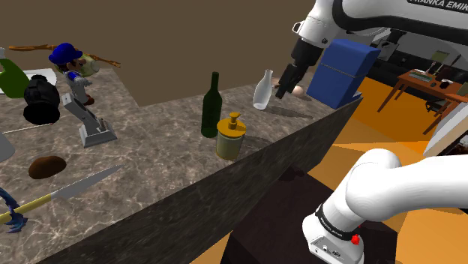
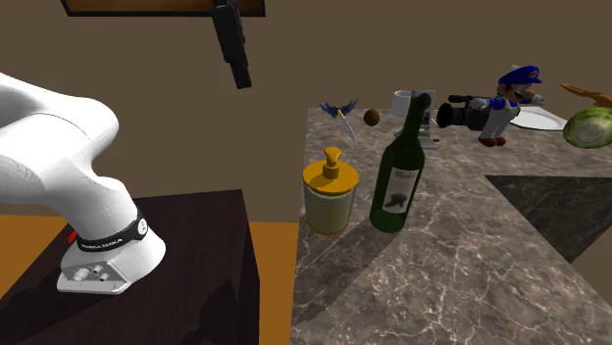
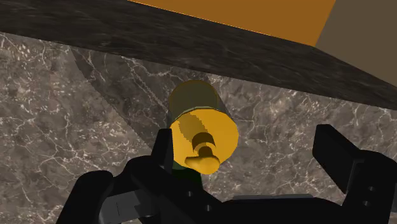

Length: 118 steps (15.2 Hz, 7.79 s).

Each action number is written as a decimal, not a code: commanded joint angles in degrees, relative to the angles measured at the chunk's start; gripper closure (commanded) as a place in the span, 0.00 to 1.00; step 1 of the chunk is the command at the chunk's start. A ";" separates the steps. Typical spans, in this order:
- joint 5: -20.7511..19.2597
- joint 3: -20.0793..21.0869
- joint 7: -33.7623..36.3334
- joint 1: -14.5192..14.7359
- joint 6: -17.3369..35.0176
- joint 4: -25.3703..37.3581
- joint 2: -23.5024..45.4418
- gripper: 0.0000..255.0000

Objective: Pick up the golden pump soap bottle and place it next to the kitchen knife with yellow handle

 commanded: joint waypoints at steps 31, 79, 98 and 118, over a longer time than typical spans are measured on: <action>-6.48 3.55 -2.89 2.21 22.84 6.93 38.97 0.00; -6.22 3.67 -3.66 2.29 -4.94 30.69 34.94 1.00; -6.07 4.43 -2.70 2.89 -18.50 48.42 39.15 1.00; -6.35 17.18 22.49 15.05 -7.19 49.66 52.30 1.00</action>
